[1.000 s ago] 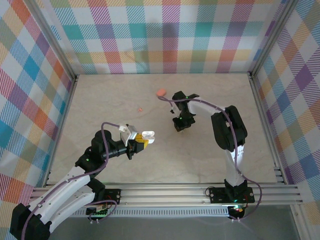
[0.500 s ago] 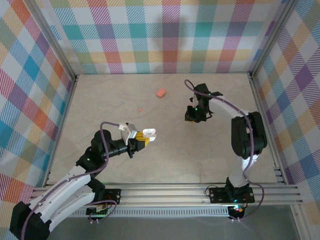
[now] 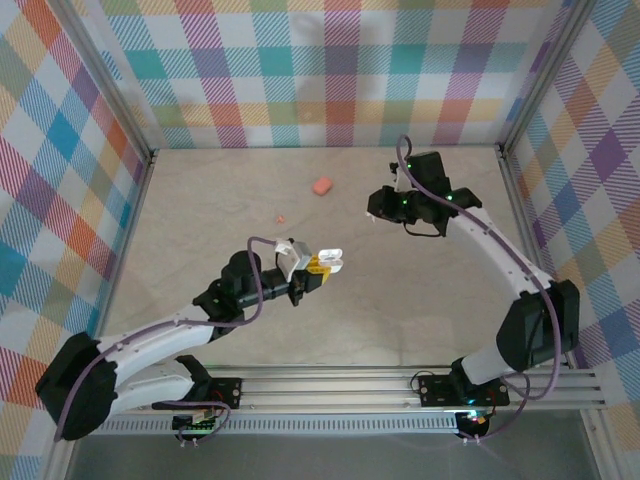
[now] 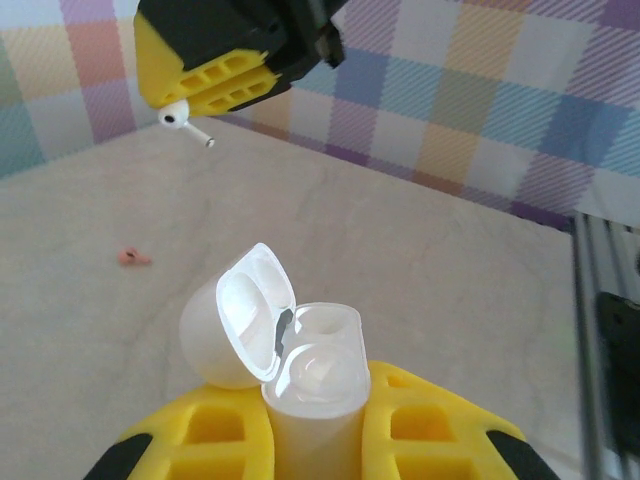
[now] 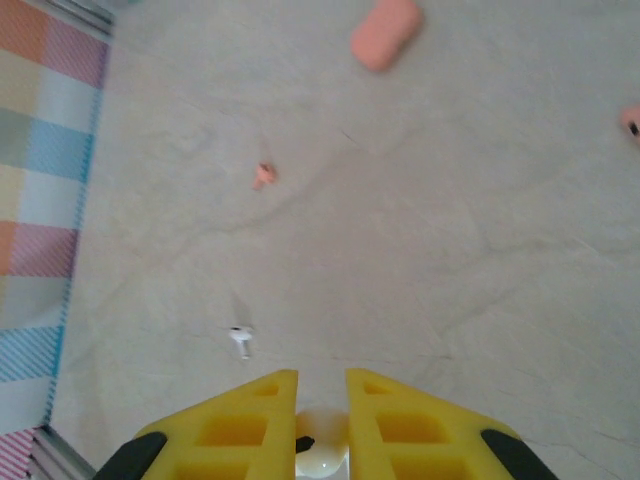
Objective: Insert wireless bluetooth earbuds into charging case
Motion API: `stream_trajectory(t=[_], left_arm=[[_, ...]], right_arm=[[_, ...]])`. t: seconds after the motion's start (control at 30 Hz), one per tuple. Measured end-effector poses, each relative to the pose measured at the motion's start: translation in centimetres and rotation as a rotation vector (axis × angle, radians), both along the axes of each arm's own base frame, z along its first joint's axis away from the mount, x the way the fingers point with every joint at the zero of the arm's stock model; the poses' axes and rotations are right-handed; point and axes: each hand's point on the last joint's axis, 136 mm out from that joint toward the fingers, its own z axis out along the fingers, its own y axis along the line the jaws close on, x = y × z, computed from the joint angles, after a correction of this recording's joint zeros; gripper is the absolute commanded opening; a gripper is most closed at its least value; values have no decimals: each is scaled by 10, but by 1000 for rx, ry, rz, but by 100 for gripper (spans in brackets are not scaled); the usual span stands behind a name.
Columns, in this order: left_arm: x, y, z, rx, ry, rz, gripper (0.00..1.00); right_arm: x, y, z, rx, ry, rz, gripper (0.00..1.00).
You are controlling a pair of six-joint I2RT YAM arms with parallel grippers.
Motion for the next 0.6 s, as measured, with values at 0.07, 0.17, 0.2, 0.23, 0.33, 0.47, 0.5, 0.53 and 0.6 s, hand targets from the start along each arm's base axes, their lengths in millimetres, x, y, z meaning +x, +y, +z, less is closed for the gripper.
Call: stream_trajectory(t=[0.07, 0.17, 0.2, 0.23, 0.33, 0.47, 0.5, 0.53, 0.6], left_arm=[[9, -7, 2, -1, -30, 27, 0], [23, -16, 10, -14, -76, 76, 0], [28, -17, 13, -21, -89, 98, 0], [32, -18, 16, -29, -98, 115, 0], [46, -20, 30, -64, -123, 176, 0], [56, -22, 47, -121, -137, 221, 0], [57, -23, 50, -133, -136, 226, 0], [58, -24, 51, -139, -135, 229, 0], [60, -26, 53, -148, -129, 235, 0]], right_arm=[[-5, 5, 15, 18, -39, 3, 17], [-13, 14, 32, 32, -89, 17, 17], [-15, 17, 36, 37, -103, 20, 17], [-17, 19, 40, 41, -114, 22, 17], [-23, 24, 50, 63, -152, 25, 17], [-26, 30, 62, 91, -198, 30, 17], [-27, 33, 64, 98, -208, 32, 18], [-26, 34, 66, 102, -217, 33, 18], [-28, 39, 70, 112, -231, 41, 18]])
